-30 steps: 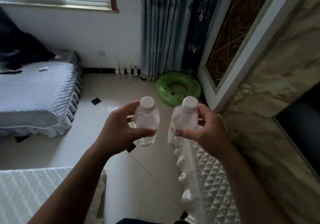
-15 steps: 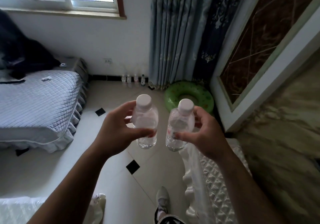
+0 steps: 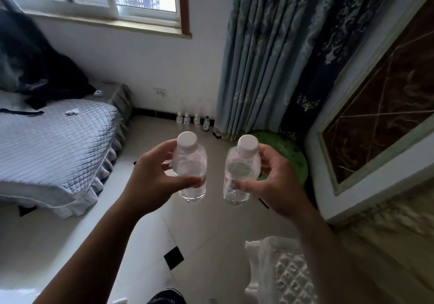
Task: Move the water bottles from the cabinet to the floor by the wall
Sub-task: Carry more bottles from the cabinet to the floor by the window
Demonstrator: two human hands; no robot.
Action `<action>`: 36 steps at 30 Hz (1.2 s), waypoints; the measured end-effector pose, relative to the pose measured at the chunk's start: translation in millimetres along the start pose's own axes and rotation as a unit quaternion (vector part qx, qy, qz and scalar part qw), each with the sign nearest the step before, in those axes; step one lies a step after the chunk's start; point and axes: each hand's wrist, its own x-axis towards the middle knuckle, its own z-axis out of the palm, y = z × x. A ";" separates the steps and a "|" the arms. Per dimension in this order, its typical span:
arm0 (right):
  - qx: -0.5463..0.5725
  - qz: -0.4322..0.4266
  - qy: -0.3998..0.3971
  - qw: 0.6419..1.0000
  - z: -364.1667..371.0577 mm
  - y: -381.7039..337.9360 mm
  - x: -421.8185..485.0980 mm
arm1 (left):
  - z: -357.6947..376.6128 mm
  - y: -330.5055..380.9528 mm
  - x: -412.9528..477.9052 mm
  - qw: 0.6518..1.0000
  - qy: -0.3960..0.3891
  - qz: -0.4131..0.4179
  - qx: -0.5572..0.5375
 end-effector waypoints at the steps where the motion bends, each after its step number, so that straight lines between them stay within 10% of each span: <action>1: 0.004 0.002 -0.003 1.000 1.0 0.2 11.3 | -2.0 -3.6 9.4 1.000 0.004 -0.003 -0.004; 36: 0.059 0.010 -0.068 0.996 84.2 23.4 557.8 | -114.1 -159.2 494.0 0.996 0.053 -0.072 0.012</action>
